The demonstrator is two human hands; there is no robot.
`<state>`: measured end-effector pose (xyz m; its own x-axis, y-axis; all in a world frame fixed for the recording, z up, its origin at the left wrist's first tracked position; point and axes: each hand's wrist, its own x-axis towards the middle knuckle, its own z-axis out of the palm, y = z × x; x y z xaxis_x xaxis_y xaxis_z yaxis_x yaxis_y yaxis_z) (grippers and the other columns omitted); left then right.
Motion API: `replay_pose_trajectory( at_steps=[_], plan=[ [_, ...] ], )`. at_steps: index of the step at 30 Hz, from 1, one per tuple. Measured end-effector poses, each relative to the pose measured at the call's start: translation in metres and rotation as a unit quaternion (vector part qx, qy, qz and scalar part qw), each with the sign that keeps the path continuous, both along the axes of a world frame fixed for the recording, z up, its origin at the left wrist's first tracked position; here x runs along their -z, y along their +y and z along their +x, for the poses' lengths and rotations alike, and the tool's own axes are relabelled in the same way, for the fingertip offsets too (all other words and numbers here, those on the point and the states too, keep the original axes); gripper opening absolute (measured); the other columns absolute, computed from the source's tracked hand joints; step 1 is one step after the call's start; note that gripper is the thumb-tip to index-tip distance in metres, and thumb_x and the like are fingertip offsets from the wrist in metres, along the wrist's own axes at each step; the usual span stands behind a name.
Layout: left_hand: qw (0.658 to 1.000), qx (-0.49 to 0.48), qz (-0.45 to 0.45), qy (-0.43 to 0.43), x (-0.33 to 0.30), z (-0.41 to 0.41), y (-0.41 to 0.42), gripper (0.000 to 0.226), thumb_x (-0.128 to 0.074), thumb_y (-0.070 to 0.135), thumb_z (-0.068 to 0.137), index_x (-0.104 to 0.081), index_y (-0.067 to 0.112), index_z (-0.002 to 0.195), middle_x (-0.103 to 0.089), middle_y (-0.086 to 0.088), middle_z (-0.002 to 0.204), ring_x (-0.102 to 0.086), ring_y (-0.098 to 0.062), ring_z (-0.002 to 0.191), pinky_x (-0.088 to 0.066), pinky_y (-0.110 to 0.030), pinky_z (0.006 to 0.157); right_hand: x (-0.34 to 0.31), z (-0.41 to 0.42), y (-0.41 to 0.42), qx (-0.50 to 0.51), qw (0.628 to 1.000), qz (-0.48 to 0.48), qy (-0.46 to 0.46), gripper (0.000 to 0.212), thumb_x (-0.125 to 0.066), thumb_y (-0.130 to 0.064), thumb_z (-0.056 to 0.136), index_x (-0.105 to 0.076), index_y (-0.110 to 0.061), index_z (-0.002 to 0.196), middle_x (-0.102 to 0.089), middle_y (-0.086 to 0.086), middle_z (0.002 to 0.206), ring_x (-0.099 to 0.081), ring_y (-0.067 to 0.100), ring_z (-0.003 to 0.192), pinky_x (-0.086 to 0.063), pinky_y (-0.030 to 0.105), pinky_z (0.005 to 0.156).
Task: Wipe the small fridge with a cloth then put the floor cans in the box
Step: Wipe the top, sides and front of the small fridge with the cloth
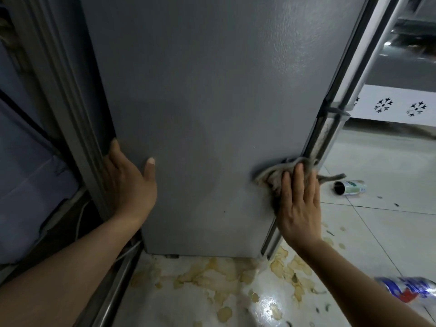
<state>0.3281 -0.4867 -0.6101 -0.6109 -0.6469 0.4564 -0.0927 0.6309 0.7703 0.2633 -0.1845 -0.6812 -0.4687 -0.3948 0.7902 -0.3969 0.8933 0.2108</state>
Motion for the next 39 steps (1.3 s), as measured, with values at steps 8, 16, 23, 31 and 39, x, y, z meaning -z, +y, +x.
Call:
replay_pose_trajectory(
  at_steps=[8, 16, 23, 31, 39],
  plan=[
    [1.000, 0.023, 0.014, 0.009, 0.007, -0.001, -0.003, 0.070, -0.052, 0.029, 0.091, -0.014, 0.007, 0.145, -0.026, -0.015, 0.147, -0.032, -0.029, 0.133, -0.028, -0.040, 0.110, 0.041, 0.017, 0.011, -0.002, 0.995, 0.077, -0.062, 0.083, -0.063, -0.006, 0.083, -0.011, -0.006, 0.148, 0.007, 0.014, 0.158, 0.000, 0.038, 0.144, -0.001, 0.048, 0.119],
    [0.998, 0.032, 0.013, -0.044, 0.040, 0.007, 0.000, 0.077, -0.060, 0.025, 0.088, -0.014, 0.001, 0.144, -0.027, -0.019, 0.145, -0.031, -0.032, 0.133, -0.029, -0.039, 0.109, -0.033, -0.014, -0.019, -0.058, 0.992, -0.083, 0.073, 0.072, -0.055, -0.009, 0.085, -0.019, -0.012, 0.147, 0.009, 0.002, 0.158, -0.005, 0.038, 0.143, -0.006, 0.049, 0.118],
    [0.999, 0.008, -0.028, -0.037, 0.052, 0.003, -0.006, 0.078, -0.061, 0.032, 0.085, -0.018, 0.000, 0.142, -0.031, -0.023, 0.140, -0.033, -0.035, 0.129, -0.030, -0.043, 0.105, 0.028, -0.015, -0.013, -0.131, 0.983, 0.123, 0.026, 0.068, -0.040, -0.009, 0.084, -0.021, -0.024, 0.147, 0.004, -0.006, 0.159, 0.008, 0.030, 0.145, -0.003, 0.050, 0.117],
    [0.999, 0.033, 0.016, -0.028, 0.044, 0.005, -0.003, 0.075, -0.062, 0.026, 0.086, -0.018, 0.003, 0.142, -0.030, -0.018, 0.141, -0.036, -0.030, 0.128, -0.031, -0.035, 0.103, -0.006, -0.007, -0.027, -0.166, 0.955, 0.247, 0.004, 0.065, -0.029, -0.011, 0.085, -0.015, -0.021, 0.148, -0.018, -0.003, 0.154, -0.006, 0.028, 0.144, -0.028, 0.043, 0.105],
    [0.998, 0.060, 0.021, -0.028, 0.043, 0.010, -0.016, 0.063, -0.069, 0.024, 0.082, -0.032, 0.005, 0.130, -0.042, -0.015, 0.133, -0.047, -0.028, 0.117, -0.042, -0.035, 0.089, 0.006, -0.013, -0.091, -0.179, 0.974, 0.125, 0.061, 0.061, -0.040, -0.017, 0.087, -0.027, -0.022, 0.147, -0.021, -0.003, 0.154, -0.008, 0.029, 0.145, -0.019, 0.047, 0.111]
  ],
)
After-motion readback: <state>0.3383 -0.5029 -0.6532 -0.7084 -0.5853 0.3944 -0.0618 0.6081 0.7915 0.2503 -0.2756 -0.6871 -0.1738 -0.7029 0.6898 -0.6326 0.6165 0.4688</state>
